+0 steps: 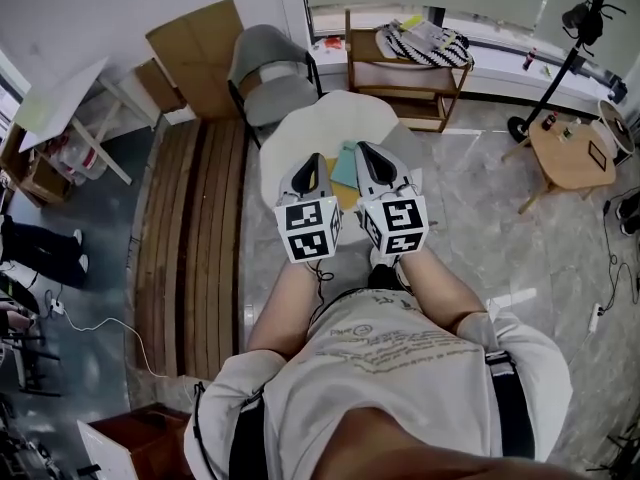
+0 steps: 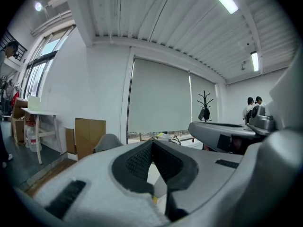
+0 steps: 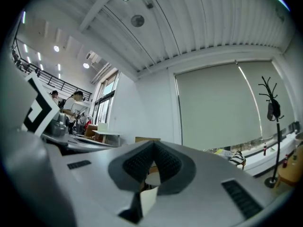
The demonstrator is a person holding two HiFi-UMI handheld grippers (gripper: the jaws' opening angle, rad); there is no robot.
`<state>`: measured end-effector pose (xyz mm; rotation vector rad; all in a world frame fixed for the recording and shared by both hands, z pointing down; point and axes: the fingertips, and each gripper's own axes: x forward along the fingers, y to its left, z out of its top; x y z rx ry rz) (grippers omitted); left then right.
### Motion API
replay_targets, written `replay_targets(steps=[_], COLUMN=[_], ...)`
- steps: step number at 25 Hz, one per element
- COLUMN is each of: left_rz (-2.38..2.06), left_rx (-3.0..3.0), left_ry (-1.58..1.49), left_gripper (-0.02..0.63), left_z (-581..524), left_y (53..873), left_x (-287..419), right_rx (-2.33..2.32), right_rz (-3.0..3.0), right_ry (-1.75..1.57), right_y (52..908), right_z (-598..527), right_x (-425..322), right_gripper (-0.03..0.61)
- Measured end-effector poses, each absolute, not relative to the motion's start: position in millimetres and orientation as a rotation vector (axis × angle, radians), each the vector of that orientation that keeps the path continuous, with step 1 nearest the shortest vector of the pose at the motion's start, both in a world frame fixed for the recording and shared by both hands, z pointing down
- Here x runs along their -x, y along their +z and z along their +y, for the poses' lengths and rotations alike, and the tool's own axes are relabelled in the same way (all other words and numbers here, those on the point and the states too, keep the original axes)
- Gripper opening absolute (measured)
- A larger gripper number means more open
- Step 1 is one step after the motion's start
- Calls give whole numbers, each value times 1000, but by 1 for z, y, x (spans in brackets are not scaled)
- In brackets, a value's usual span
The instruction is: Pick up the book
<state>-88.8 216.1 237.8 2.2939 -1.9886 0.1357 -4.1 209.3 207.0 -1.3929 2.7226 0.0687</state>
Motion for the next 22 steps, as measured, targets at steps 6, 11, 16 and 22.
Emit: replay_targets(steps=[6, 11, 16, 22], left_rz=[-1975, -1971, -1976, -1953], left_rx=[-2283, -2273, -2256, -2233], left_ry=[164, 194, 201, 250], left_gripper=[20, 20, 20, 20], left_z=[179, 155, 127, 105], left_y=[251, 264, 266, 282], left_x=[85, 80, 82, 79], right_rx=[1405, 1396, 1391, 1410], right_rz=[2706, 2706, 2697, 2685], right_ry=[57, 17, -12, -63], right_y=[215, 226, 227, 240], right_z=[170, 141, 111, 86], right_x=[-7, -14, -15, -22], right_gripper=[28, 28, 28, 28])
